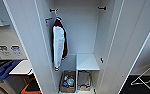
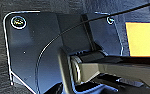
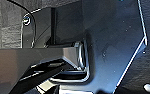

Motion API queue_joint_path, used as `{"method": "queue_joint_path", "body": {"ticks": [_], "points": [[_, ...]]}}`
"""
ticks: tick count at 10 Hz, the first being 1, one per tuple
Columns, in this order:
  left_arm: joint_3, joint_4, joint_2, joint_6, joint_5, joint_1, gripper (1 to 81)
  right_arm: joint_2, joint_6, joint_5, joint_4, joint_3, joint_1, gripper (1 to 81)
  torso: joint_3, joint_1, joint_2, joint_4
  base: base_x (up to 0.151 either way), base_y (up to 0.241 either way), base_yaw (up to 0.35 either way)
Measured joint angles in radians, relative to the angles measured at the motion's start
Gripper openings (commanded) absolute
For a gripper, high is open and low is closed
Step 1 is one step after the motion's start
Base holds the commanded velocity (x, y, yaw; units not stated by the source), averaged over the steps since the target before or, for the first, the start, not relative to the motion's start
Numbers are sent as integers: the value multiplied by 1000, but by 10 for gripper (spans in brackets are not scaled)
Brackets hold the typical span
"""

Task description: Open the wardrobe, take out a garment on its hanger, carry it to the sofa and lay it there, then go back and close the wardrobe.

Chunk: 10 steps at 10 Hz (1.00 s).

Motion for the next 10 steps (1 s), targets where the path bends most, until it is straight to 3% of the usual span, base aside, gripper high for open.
{"method": "queue_joint_path", "body": {"ticks": [4, 6, 8, 10], "points": [[0, 0, 1, 0, 2, -5, 811, 0, 0, 1, 0, 0, 0, 811, 0, 0, 0, 0, 0, 0, 0], [-1, -33, 9, -42, 13, 2, 811, 0, 0, 1, 0, 0, 0, 811, 0, 0, 0, 0, 0, 0, 0], [-2, -78, 15, -81, 105, 19, 811, 0, 0, 1, 0, 0, 0, 811, 0, 0, 0, 0, 0, 0, 0], [-2, -161, 33, -57, 194, 29, 811, 0, 0, 1, 0, -3, 1, 811, 0, 0, 0, 0, 0, 0, 0]]}}
